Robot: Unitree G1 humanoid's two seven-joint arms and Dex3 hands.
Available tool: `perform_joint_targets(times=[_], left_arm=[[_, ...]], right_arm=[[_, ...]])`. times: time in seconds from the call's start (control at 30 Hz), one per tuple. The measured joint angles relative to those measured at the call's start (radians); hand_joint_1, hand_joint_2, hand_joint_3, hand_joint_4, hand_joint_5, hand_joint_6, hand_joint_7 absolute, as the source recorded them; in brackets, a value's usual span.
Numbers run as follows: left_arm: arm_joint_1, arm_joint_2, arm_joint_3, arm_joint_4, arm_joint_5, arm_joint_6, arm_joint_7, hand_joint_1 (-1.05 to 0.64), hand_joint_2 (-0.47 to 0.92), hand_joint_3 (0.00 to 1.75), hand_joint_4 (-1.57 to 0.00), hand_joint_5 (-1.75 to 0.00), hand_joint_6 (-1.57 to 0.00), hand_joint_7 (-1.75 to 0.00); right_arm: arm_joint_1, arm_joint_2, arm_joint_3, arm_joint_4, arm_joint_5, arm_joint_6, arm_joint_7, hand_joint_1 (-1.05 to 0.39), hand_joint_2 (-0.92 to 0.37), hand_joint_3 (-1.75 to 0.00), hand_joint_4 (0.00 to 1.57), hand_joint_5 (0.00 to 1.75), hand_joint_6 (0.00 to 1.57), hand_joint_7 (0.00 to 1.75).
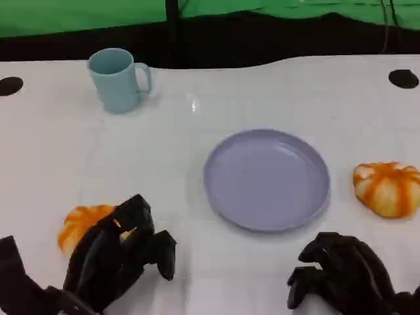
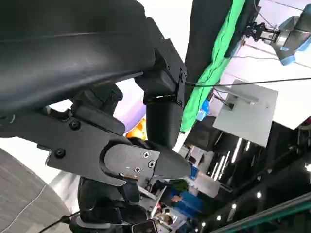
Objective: Grasp the bread from the table and place it into the plate.
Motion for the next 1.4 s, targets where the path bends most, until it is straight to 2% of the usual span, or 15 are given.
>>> perform_joint_targets(times=[0.67, 0.77, 0.9, 0.97, 1.03, 1.07, 1.13, 1.2, 1.23, 1.27, 1.4], left_arm=[[-0.001, 0.005, -0.005, -0.001, 0.000, 0.009, 0.000, -0.70, 0.92, 0.23, -0.87, -1.75, -0.63, -1.75], [-0.001, 0.005, -0.005, -0.006, 0.000, 0.011, 0.001, -0.69, 0.92, 0.24, -0.82, -1.75, -0.58, -1.68], [0.000, 0.008, -0.008, -0.041, 0.025, -0.001, 0.011, -0.70, 0.92, 0.30, -0.66, -1.74, -0.55, -1.41], [0.003, 0.017, -0.013, -0.059, 0.067, -0.031, 0.035, -0.71, 0.92, 0.31, -0.61, -1.73, -0.56, -1.34], [0.005, 0.029, -0.016, -0.071, 0.095, -0.056, 0.046, -0.61, 0.92, 0.29, -0.54, -1.54, -0.57, -0.88], [0.005, 0.036, -0.016, -0.071, 0.101, -0.066, 0.045, -0.60, 0.92, 0.28, -0.53, -1.50, -0.58, -0.79], [0.005, 0.057, -0.018, -0.074, 0.120, -0.086, 0.044, -0.62, 0.92, 0.25, -0.48, -1.28, -0.54, -0.49], [0.005, 0.090, -0.029, -0.095, 0.174, -0.109, 0.054, -0.63, 0.92, 0.24, -0.47, -1.22, -0.53, -0.40], [0.005, 0.106, -0.034, -0.111, 0.194, -0.118, 0.061, -0.61, 0.92, 0.23, -0.48, -1.06, -0.53, -0.29], [0.005, 0.117, -0.038, -0.126, 0.224, -0.136, 0.075, -0.60, 0.92, 0.23, -0.49, -1.00, -0.54, -0.24], [0.008, 0.179, -0.059, -0.192, 0.339, -0.175, 0.130, -0.57, 0.92, 0.16, -0.41, -0.87, -0.51, -0.13]], right_arm=[[0.000, 0.000, 0.002, 0.000, 0.000, 0.000, 0.001, -1.01, -0.73, 0.00, 1.53, 0.80, 1.57, 0.37], [0.000, 0.000, 0.002, -0.001, 0.000, 0.000, 0.000, -1.01, -0.72, 0.00, 1.53, 0.80, 1.57, 0.37], [0.000, 0.001, 0.003, -0.003, 0.000, 0.000, -0.001, -1.01, -0.73, 0.00, 1.54, 0.80, 1.57, 0.38], [0.000, 0.001, 0.003, -0.003, 0.000, 0.000, -0.001, -1.01, -0.73, 0.00, 1.53, 0.81, 1.57, 0.38], [0.000, 0.001, 0.003, -0.003, 0.000, 0.000, -0.001, -1.01, -0.73, 0.00, 1.53, 0.80, 1.57, 0.37], [0.000, 0.001, 0.003, -0.003, 0.000, 0.001, -0.001, -1.01, -0.73, 0.00, 1.53, 0.80, 1.57, 0.37], [0.000, 0.001, 0.003, -0.004, 0.000, 0.002, -0.001, -1.01, -0.73, 0.00, 1.54, 0.81, 1.57, 0.38], [0.001, 0.001, 0.003, -0.004, 0.000, 0.001, -0.001, -1.01, -0.73, 0.00, 1.54, 0.81, 1.57, 0.38], [0.001, 0.001, 0.003, -0.005, 0.000, 0.001, -0.001, -1.01, -0.73, 0.00, 1.54, 0.81, 1.57, 0.38], [0.001, 0.001, 0.003, -0.005, 0.000, 0.001, -0.001, -1.01, -0.73, 0.00, 1.54, 0.81, 1.57, 0.38], [0.001, 0.001, 0.004, -0.005, 0.000, 0.001, 0.000, -1.01, -0.73, 0.00, 1.54, 0.81, 1.57, 0.37]])
